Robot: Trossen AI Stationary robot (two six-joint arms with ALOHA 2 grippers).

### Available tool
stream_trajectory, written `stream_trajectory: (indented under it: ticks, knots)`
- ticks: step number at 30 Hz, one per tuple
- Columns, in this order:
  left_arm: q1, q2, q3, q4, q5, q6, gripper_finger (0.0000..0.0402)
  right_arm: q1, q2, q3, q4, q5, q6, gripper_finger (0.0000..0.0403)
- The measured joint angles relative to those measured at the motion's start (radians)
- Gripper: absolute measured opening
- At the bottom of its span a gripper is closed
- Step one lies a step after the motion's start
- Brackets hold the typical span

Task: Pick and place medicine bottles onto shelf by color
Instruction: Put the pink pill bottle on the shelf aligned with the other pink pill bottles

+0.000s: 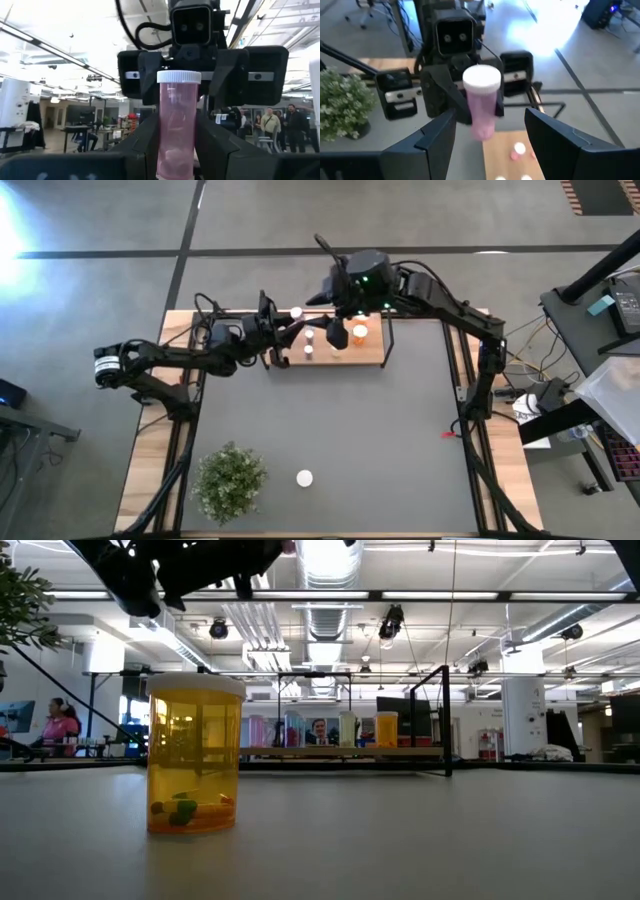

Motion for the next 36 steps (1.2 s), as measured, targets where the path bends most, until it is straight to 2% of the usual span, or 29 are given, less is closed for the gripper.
stream_trajectory:
  ticks: [5, 23, 36]
  knots:
    - [0.0, 0.0, 0.008, 0.0, 0.021, 0.001, 0.0088, 0.0, 0.0, -0.037, 0.082, -0.043, 0.024, 0.0226]
    - [0.0, -0.002, 0.011, 0.04, 0.023, 0.022, 0.0088, 0.013, 0.0, -0.054, 0.142, -0.047, 0.071, 0.0226]
    - [0.0, -0.05, -0.01, 0.044, 0.028, 0.022, 0.0088, 0.015, -0.001, -0.054, -0.065, 0.018, 0.042, 0.0226]
